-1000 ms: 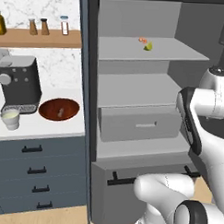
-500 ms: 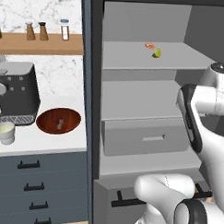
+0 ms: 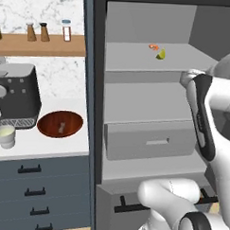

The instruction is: Grab a lemon wedge from the fridge and one ice cube from the ice bowl, and put them in the glass of lemonade.

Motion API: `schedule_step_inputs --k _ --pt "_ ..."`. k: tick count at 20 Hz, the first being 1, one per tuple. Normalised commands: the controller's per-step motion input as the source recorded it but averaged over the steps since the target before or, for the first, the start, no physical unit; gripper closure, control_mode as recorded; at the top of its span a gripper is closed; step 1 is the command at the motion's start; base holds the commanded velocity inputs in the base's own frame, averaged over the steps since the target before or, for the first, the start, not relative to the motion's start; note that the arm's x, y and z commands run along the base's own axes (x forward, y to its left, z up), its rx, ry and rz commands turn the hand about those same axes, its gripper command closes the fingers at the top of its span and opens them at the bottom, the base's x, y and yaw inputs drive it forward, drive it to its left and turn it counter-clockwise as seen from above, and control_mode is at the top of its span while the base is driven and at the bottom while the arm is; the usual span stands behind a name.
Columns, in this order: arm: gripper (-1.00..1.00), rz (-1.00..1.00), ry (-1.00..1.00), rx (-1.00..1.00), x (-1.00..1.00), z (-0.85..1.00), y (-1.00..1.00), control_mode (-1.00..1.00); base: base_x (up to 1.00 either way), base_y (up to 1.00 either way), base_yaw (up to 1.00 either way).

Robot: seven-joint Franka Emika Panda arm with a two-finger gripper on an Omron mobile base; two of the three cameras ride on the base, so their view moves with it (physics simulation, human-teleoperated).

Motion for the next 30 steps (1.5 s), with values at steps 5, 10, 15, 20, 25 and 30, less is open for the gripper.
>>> schedule_step_inputs --k 5,10,15,20,25,30 --pt "-1.0 0.01 -0.24 -0.05 0.32 0.77 0.31 -1.0 0.0 0.0 0.0" --pt "-1.0 0.01 0.13 -0.09 0.53 0.14 0.26 -1.0 0.0 0.0 0.0" --pt "-1.0 0.02 0.01 -0.03 0.34 0.02 0.01 -1.0 0.0 0.0 0.0" --pt "-1.0 0.03 -0.09 0.0 0.36 0.0 0.02 -1.0 0.0 0.0 0.0" --pt "-1.0 0.0 0.0 0.0 0.53 0.0 0.0 -1.0 0.0 0.0 0.0" --pt "-1.0 0.0 0.07 0.0 0.64 0.0 0.0 -1.0 0.0 0.0 0.0"
